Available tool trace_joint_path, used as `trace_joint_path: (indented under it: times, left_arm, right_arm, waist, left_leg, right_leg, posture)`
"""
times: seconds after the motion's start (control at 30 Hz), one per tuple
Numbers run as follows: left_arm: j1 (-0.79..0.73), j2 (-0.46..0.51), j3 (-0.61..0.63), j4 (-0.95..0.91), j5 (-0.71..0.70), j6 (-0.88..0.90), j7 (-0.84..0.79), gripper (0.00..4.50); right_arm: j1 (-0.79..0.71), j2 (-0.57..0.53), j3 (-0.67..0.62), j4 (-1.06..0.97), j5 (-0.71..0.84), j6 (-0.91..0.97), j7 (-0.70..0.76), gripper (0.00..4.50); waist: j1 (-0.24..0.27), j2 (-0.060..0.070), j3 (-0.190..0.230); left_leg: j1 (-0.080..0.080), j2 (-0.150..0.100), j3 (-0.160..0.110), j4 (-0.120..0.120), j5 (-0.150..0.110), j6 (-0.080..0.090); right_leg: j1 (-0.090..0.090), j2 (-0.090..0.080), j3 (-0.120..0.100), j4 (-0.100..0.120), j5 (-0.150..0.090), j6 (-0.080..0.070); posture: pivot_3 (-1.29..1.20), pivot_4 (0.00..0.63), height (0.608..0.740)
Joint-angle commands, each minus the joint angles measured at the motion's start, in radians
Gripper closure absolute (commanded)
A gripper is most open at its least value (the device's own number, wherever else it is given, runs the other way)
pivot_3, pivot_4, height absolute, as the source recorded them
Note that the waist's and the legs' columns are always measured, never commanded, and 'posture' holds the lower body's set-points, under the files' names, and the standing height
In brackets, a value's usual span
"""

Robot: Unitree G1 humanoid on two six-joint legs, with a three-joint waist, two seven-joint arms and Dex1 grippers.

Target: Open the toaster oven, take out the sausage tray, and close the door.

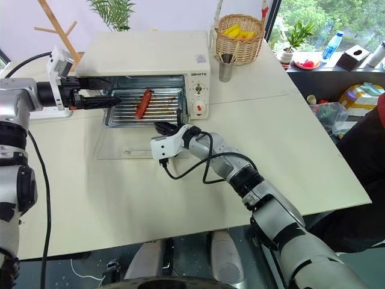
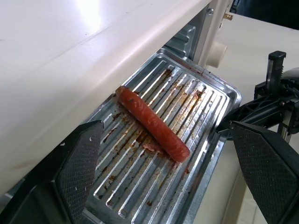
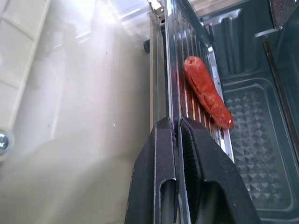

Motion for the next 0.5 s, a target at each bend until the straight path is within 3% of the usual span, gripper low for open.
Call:
trace_joint_path:
  times: [0.03,0.33,0.43,0.5]
  left_arm:
    - [-0.044,0.011,0.012,-0.002,0.004,-0.016,-0.006,0.00]
    - [-0.045,0.019,0.019,-0.011,0.000,-0.011,-0.004,0.00]
    - [-0.041,0.022,0.021,-0.018,-0.002,-0.008,-0.004,0.00]
    - [-0.039,0.025,0.023,-0.020,-0.004,-0.007,-0.003,0.00]
  right_arm:
    - [-0.027,0.005,-0.022,-0.003,-0.001,-0.002,-0.015,4.25]
    - [-0.098,0.021,-0.014,0.153,-0.008,-0.011,-0.062,4.25]
    - [-0.116,0.031,-0.018,0.194,-0.007,-0.013,-0.082,3.33]
    - [-0.133,0.036,-0.009,0.221,-0.021,-0.015,-0.100,2.41]
  waist:
    - [0.000,0.000,0.000]
    - [0.000,0.000,0.000]
    - [0.001,0.000,0.000]
    - [0.001,0.000,0.000]
  left_leg:
    - [0.000,0.000,0.000,0.000,0.000,0.000]
    - [0.000,0.000,0.000,0.000,0.000,0.000]
    - [0.000,0.000,0.000,0.000,0.000,0.000]
    - [0.000,0.000,0.000,0.000,0.000,0.000]
  right_leg:
    - [0.000,0.000,0.000,0.000,0.000,0.000]
    - [0.000,0.000,0.000,0.000,0.000,0.000]
    - [0.000,0.000,0.000,0.000,0.000,0.000]
    - [0.000,0.000,0.000,0.000,0.000,0.000]
  posture:
    - [0.00,0.150,0.740]
    - [0.00,0.150,0.740]
    - [0.00,0.150,0.740]
    - [0.00,0.150,0.740]
